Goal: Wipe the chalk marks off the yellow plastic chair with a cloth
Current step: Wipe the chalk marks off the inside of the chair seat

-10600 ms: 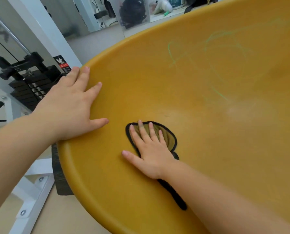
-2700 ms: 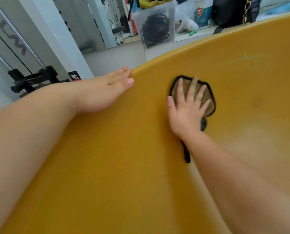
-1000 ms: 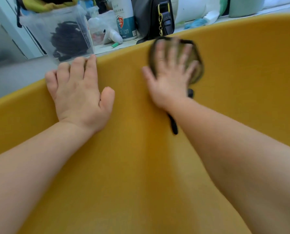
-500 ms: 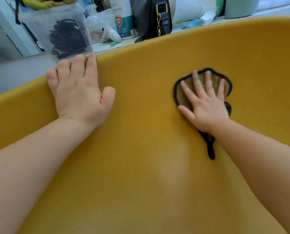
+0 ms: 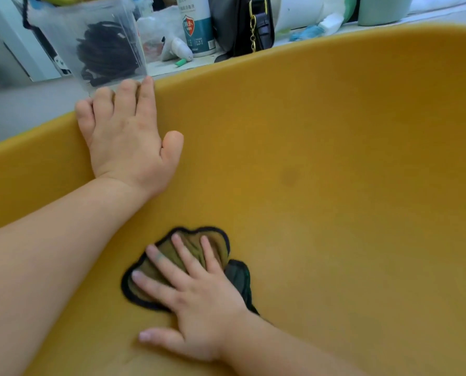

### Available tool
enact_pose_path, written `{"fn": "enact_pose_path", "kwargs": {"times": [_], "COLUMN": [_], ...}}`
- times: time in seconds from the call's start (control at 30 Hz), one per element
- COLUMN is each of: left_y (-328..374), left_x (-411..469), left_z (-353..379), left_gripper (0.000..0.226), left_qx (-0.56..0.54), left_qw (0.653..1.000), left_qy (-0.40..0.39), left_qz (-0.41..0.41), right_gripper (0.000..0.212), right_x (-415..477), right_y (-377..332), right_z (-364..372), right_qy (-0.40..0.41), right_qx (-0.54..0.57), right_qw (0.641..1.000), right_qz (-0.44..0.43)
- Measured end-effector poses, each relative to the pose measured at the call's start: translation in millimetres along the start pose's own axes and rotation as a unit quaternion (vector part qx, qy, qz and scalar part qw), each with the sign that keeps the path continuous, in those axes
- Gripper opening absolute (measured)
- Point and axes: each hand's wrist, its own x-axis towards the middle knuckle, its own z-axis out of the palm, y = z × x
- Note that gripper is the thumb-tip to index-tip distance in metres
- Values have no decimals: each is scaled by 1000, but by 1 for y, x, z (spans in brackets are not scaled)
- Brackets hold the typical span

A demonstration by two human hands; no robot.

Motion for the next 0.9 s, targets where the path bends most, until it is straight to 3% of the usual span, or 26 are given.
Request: {"fn": "enact_pose_path", "kwargs": {"times": [0.07, 0.13, 0.2, 0.33, 0.4, 0.5, 0.73, 0.9], "left_y": [-3, -7, -11, -23, -33, -50, -95, -107], "left_x": [-1, -1, 0, 1, -2, -12, -46, -83], "left_z": [-3, -8, -14, -30, -36, -47, -84, -131], "left_gripper": [78, 77, 76, 74, 74, 82, 98, 96], "left_qx": [-1, -5, -20, -36, -15, 38, 163, 261], "left_qw": [1000, 1000, 999, 993, 987, 976, 942, 893], "left_qy": [-9, -20, -39, -93, -133, -172, -253, -340], "left_qz": [4, 17, 28, 56, 88, 127, 150, 134], "right_gripper": [73, 70, 69, 82, 83, 87, 98, 93], "right_x": [-22, -34, -51, -100, -113, -112, -94, -86], "right_y": [4, 24, 59, 142, 155, 134, 8, -117], "right_z": [4, -1, -10, -46, -59, -58, -11, 7], "right_qy": [-45, -29, -14, 13, -1, -25, -110, -196], "right_qx": [20, 0, -37, -133, -142, -125, -8, 79], "right_qw": [999, 999, 992, 902, 874, 862, 922, 969], "right_qz": [-5, 20, 116, 410, 465, 490, 370, 126]}}
